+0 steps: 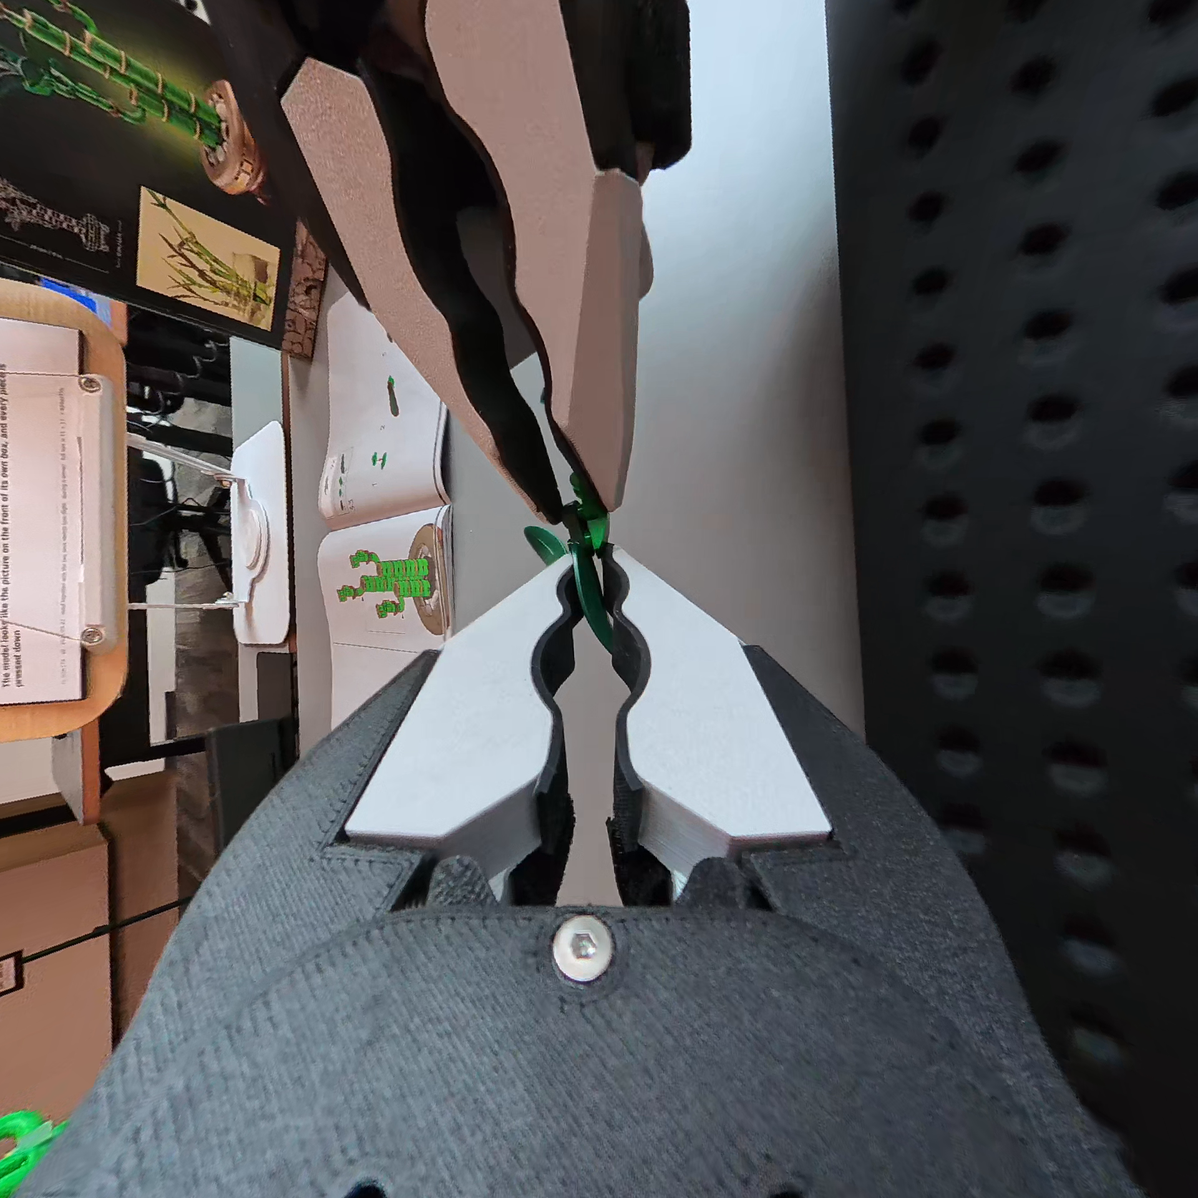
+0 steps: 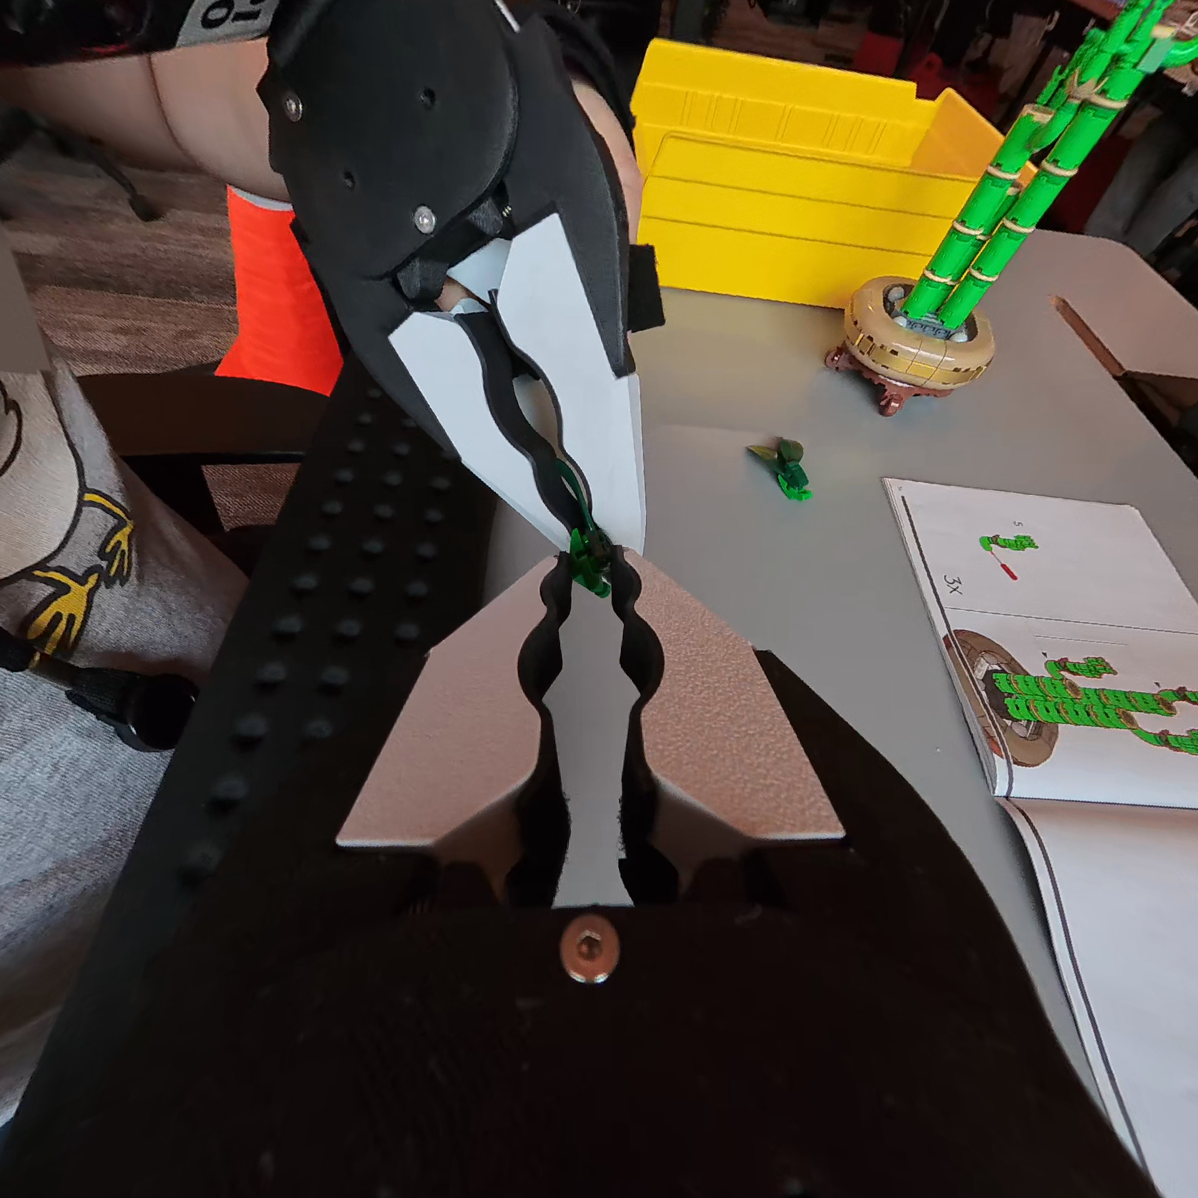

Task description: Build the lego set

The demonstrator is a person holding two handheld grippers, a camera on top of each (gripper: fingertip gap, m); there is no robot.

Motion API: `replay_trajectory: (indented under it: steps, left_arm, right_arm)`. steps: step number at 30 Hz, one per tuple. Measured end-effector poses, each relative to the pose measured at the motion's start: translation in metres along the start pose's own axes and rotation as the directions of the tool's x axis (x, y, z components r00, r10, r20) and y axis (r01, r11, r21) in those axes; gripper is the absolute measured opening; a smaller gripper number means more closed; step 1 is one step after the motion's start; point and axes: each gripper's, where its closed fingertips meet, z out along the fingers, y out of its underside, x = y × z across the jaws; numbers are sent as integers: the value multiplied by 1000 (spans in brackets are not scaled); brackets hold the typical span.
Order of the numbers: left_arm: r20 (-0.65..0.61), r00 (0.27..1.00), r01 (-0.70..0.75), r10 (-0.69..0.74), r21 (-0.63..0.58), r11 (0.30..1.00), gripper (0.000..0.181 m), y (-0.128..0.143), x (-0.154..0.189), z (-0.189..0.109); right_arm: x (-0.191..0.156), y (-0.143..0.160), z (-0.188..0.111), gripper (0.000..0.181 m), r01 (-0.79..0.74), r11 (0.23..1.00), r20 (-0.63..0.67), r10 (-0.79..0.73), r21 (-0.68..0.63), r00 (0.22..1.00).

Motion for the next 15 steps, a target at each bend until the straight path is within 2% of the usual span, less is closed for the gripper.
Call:
replay_trajectory:
  steps: [15]
  left_arm:
    - [-99, 993, 58, -58, -1, 998, 2, 10, 17, 8]
  right_arm:
    - [-6, 10, 4, 12, 73, 997, 6, -73, -36, 997]
